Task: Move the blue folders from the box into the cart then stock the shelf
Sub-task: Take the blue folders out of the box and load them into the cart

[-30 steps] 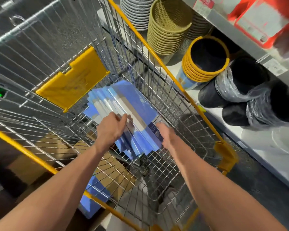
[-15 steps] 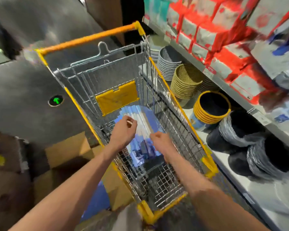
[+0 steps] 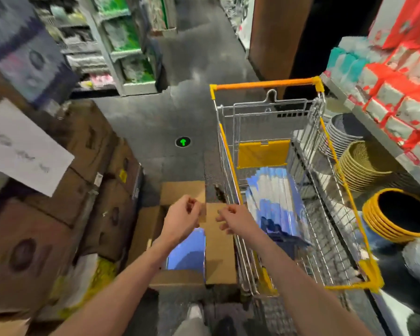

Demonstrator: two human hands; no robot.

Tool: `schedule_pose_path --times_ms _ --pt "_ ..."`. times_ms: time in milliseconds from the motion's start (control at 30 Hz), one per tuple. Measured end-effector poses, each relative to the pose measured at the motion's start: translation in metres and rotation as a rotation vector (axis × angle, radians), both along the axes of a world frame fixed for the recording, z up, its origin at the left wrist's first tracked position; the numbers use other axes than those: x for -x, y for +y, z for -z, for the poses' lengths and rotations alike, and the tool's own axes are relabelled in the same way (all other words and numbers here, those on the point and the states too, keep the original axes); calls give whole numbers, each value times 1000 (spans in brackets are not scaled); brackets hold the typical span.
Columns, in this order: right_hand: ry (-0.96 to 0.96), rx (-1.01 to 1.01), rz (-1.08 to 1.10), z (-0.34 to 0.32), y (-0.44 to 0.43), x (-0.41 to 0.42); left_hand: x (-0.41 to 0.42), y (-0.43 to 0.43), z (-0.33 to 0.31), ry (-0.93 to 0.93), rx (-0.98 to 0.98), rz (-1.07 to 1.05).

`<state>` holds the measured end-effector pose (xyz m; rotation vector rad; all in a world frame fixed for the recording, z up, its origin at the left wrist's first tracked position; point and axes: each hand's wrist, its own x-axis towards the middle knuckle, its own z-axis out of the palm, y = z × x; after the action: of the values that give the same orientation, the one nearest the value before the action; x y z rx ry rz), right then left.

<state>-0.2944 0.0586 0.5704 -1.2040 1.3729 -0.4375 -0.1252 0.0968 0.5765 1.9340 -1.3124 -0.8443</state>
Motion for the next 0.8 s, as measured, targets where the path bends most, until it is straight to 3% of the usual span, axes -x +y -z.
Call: schedule_pose_path --times_ms 167,300,633,800 --pt "47 -59 -161 14 15 -70 -65 33 21 -77 -69 -41" --pt "89 -137 -231 40 15 -127 -121 47 50 2 -121 -96" --pt "297 -281 -190 138 -27 -260 -249 3 148 241 -324 -228" --pt "335 -329 -118 174 -53 -289 -277 -25 191 260 -424 -141"
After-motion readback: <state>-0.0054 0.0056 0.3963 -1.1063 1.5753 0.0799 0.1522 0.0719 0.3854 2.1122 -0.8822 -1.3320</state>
